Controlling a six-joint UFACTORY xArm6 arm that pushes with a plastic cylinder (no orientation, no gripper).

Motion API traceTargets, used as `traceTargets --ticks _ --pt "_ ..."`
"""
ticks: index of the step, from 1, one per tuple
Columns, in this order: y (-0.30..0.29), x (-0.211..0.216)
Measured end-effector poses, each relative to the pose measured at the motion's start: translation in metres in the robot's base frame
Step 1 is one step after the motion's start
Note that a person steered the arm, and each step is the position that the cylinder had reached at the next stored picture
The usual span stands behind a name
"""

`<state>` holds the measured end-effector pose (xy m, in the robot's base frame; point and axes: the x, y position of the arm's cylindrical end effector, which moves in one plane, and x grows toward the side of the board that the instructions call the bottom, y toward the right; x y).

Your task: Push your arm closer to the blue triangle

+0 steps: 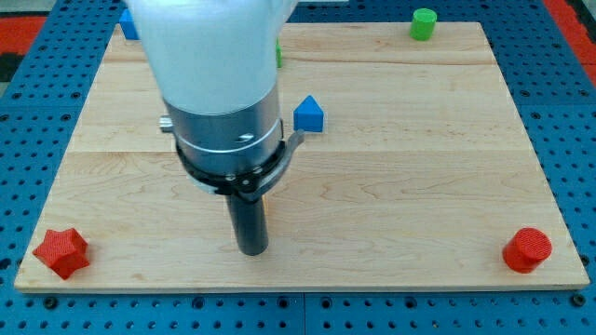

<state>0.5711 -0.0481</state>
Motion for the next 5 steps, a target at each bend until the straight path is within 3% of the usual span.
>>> traceTargets --ticks 5 --pt "0.080 -0.004"
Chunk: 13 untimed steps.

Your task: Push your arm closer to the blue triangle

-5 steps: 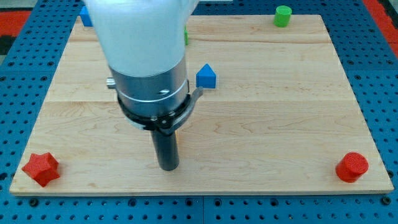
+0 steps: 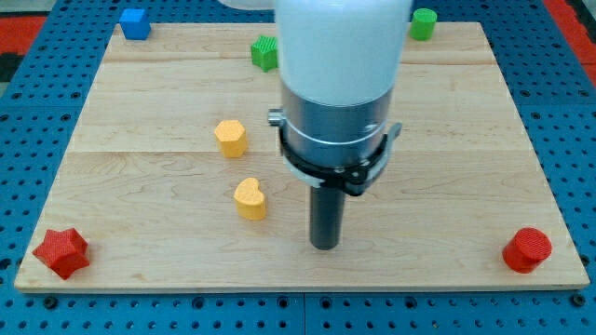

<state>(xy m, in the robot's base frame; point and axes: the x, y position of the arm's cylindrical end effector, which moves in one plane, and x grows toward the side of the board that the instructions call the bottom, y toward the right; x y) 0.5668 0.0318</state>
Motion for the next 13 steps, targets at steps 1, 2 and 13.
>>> traceTargets --ticks 1,2,13 --pt "0.024 0.000" --pt "0.040 0.000" --pt "0.082 -0.150"
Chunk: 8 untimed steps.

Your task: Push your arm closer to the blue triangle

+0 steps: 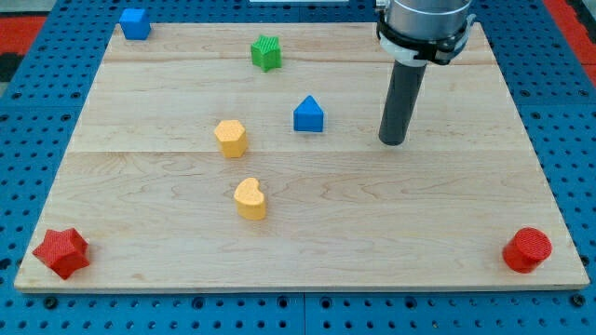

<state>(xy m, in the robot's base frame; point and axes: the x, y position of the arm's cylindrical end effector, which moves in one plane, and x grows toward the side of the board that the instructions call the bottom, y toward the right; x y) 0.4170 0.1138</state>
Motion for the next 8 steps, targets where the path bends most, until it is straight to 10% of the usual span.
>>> traceTargets --ticks 8 --pt "-0.108 -0.079"
